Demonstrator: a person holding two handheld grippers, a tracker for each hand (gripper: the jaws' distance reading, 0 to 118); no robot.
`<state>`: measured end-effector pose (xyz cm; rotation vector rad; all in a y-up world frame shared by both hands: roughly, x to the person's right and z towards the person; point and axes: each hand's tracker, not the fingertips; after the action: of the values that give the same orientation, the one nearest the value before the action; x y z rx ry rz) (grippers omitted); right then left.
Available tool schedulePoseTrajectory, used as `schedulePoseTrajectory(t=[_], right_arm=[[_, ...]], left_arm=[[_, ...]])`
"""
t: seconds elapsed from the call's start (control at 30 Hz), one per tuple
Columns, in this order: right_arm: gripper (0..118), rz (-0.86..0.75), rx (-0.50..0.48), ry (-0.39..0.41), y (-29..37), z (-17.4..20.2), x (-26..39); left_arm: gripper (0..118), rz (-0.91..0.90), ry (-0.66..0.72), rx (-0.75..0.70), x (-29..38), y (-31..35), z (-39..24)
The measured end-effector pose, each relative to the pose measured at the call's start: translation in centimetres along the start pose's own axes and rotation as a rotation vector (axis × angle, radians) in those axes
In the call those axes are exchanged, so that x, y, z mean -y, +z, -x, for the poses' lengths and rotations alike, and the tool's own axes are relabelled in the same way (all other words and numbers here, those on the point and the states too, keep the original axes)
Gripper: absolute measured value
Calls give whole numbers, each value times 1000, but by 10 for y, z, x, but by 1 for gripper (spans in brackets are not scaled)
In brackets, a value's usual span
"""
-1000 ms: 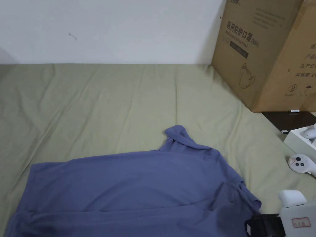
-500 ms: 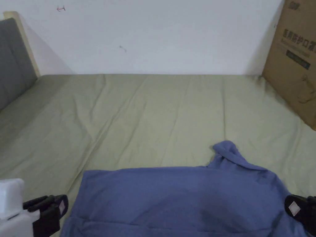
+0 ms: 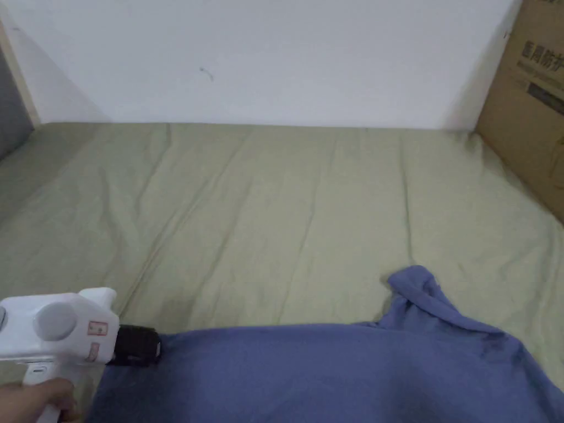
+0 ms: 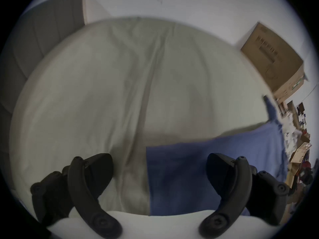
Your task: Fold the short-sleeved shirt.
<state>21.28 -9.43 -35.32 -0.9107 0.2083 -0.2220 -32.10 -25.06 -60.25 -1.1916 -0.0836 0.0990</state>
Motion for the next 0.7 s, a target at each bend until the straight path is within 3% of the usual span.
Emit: schedulePoseTrajectory(t=[0.07,0.1,0.13,0.17,0.2,0.27,0.37,0.4,0.43,0.47,0.5,0.67,0.7], right_arm=[[0,8,17,-6,-4,-6,-6],[0,7,24,-12,-8,-10,-10],[0,2,25,-16,-11,-15,-17],[0,-8,14,-18,-14,-22,-26],[0,-28,5,-7,-22,-30,-40],[0,-28,63,36,-45,-42,-66],[0,-44,57,27,-95,-72,-115],[16,-10,88,37,-117,-81,-133],[54,35,128,40,-139,-88,-147],[101,102,154,55,-161,-94,-157],[117,82,195,26,-175,-102,-161],[114,303,253,83,-255,-116,-174],[95,297,251,94,-259,-116,-172]], left_arm=[[111,-124,-96,-60,5,17,-18],[97,-118,-76,-126,5,20,-27],[76,-144,-28,-141,8,29,-37],[44,-200,-20,-138,12,38,-46],[2,-235,-56,-107,20,57,-50],[2,-195,-93,7,22,59,-56],[2,-163,-37,43,25,63,-52],[2,-164,-27,50,25,64,-50],[2,-170,-31,39,25,65,-49],[2,-178,-34,26,26,71,-48],[2,-184,-45,4,26,72,-45],[2,-156,-24,2,26,68,-24],[2,-143,-7,22,26,64,-20]])
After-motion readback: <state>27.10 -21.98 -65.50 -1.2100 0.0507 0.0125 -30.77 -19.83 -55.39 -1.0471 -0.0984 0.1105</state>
